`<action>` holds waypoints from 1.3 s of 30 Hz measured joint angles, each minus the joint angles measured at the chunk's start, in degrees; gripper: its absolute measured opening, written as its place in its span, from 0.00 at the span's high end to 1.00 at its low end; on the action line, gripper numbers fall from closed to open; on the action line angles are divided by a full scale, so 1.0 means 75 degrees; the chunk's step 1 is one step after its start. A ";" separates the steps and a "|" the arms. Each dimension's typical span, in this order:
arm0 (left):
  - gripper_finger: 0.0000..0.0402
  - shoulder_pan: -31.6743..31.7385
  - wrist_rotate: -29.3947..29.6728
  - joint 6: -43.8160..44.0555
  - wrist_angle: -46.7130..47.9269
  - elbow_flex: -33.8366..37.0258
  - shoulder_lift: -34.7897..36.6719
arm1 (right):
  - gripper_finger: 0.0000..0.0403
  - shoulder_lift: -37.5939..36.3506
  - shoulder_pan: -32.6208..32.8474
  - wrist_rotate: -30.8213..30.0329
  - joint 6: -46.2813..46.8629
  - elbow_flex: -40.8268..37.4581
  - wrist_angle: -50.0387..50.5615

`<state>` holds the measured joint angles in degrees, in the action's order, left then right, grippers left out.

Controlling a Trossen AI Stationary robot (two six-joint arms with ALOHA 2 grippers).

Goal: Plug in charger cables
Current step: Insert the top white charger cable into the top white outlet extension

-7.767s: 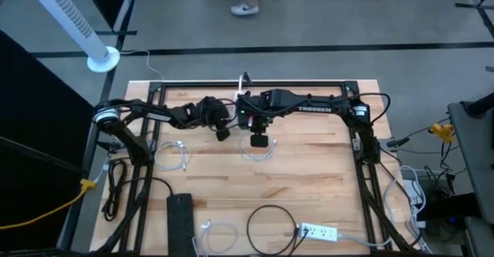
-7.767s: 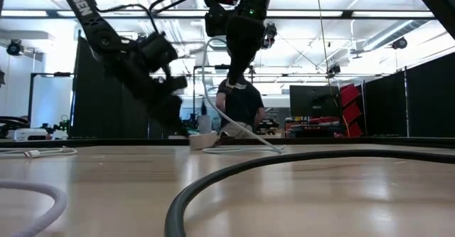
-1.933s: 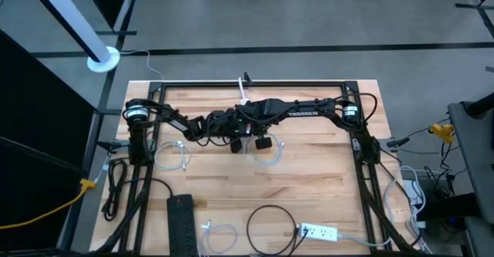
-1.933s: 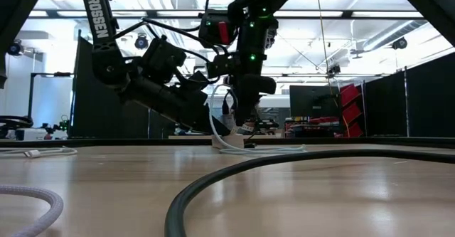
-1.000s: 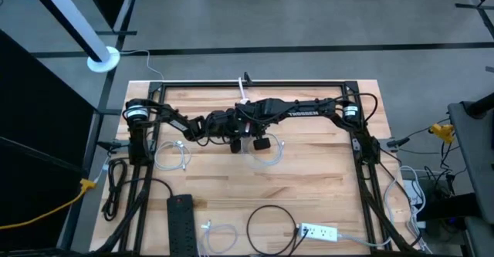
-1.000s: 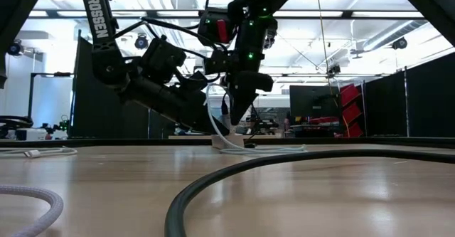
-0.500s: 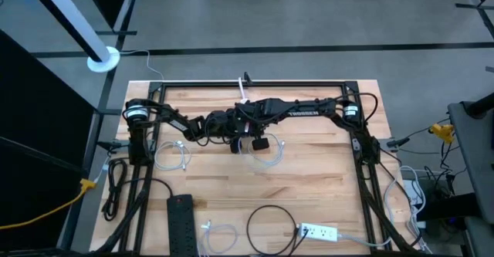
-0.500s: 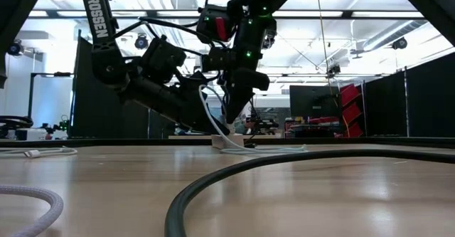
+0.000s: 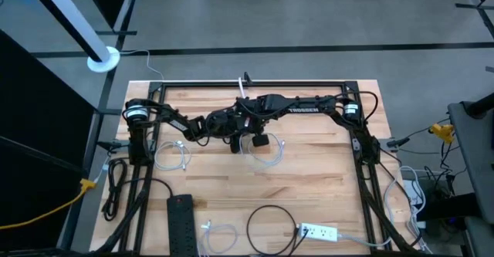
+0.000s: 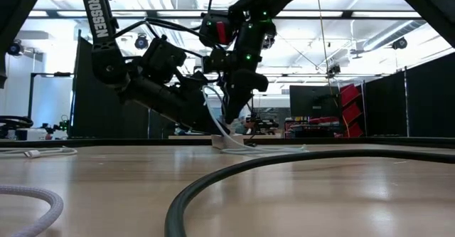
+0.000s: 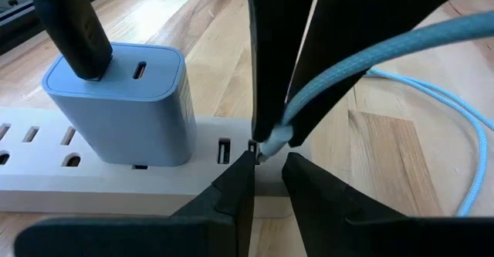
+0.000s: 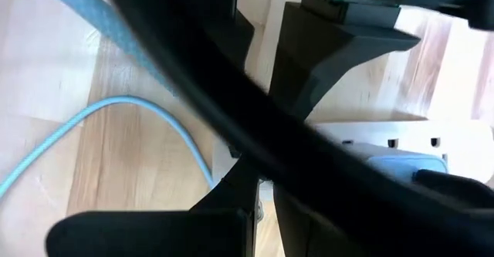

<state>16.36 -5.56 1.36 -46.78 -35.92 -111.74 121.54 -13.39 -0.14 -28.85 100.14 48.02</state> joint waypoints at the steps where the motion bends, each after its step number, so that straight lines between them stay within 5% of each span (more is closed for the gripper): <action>1: 0.82 0.0000 0.0000 0.0014 0.0000 0.0000 0.0001 | 0.97 0.0000 -0.0014 0.0008 -0.0030 0.0000 0.0002; 39: 0.82 -0.0003 0.0056 0.0041 0.0002 0.0000 0.0003 | 0.97 -0.0041 -0.0366 0.0092 -0.0118 -0.1157 -0.1087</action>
<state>16.34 -5.14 1.67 -46.77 -35.92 -111.72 121.23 -16.14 0.55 -29.73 91.46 39.87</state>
